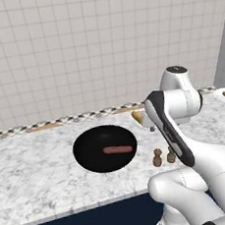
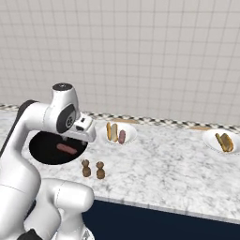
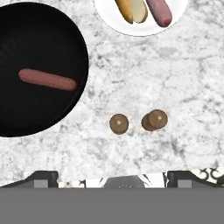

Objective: Place one bun and one sausage from the bowl on each plate.

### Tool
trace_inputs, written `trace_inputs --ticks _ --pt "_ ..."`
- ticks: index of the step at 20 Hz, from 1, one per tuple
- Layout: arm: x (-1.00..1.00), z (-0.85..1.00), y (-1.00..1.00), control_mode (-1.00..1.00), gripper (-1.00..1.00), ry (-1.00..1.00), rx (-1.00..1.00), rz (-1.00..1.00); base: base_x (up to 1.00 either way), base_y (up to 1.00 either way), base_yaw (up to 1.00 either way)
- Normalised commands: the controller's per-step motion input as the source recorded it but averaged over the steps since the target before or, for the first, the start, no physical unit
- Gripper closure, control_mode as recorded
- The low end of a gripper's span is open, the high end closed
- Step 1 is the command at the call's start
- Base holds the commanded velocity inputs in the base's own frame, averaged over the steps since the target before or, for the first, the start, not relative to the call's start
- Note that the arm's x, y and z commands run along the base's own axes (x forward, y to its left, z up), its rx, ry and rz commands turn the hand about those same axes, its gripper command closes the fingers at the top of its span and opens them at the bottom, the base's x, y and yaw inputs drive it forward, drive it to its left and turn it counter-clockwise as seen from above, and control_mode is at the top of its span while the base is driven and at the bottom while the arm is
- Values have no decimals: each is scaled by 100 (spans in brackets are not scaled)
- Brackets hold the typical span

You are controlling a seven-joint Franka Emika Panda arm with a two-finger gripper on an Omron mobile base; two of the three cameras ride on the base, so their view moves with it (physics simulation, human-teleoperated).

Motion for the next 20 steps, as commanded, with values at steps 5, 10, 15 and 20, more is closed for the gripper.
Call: trace_inputs --ticks 5,10,15,20 --pt "0 0 53 -100 -100 0 -1 16 0 0 0" --pt "27 -3 79 -100 -100 0 -13 34 0 0 0" --pt "54 -42 85 -100 -100 5 -20 42 0 0 0" --pt "95 -62 11 -100 -100 3 0 25 0 0 0"
